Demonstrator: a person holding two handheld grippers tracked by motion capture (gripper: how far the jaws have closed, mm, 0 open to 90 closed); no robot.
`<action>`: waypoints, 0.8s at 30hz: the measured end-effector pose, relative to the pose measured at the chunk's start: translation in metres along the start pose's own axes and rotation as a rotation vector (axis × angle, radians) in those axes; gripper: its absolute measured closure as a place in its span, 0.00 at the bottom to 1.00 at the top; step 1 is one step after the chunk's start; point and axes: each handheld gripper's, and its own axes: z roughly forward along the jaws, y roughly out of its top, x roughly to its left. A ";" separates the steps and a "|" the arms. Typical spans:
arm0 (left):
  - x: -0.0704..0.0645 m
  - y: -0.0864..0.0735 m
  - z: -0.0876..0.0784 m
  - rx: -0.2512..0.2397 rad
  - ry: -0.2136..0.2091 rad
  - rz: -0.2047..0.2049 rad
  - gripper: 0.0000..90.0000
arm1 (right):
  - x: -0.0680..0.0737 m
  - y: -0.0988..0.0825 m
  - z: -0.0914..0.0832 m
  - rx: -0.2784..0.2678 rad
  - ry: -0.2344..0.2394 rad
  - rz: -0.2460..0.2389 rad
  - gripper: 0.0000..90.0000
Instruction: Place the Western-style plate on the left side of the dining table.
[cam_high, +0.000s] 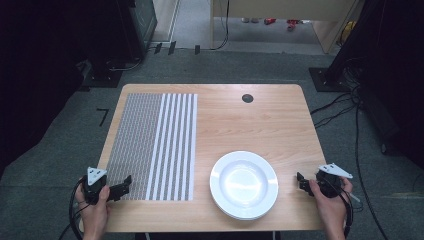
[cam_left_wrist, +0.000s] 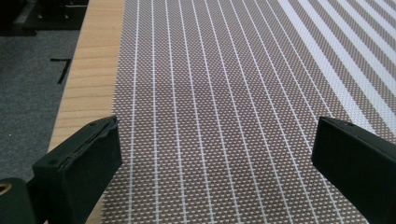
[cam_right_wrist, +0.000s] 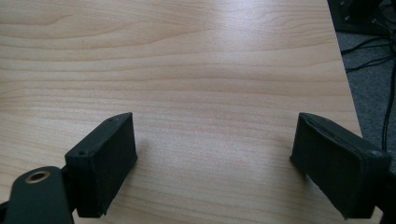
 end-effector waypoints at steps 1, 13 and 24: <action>0.000 0.001 -0.001 -0.003 0.008 -0.003 0.02 | 0.000 0.000 0.000 0.000 0.000 0.000 0.15; -0.011 0.011 -0.010 -0.046 -0.012 -0.018 0.02 | 0.000 0.000 0.000 0.001 -0.001 0.001 0.15; -0.039 0.021 -0.007 -0.048 -0.070 -0.001 0.02 | 0.000 0.000 0.001 0.004 -0.002 0.003 0.13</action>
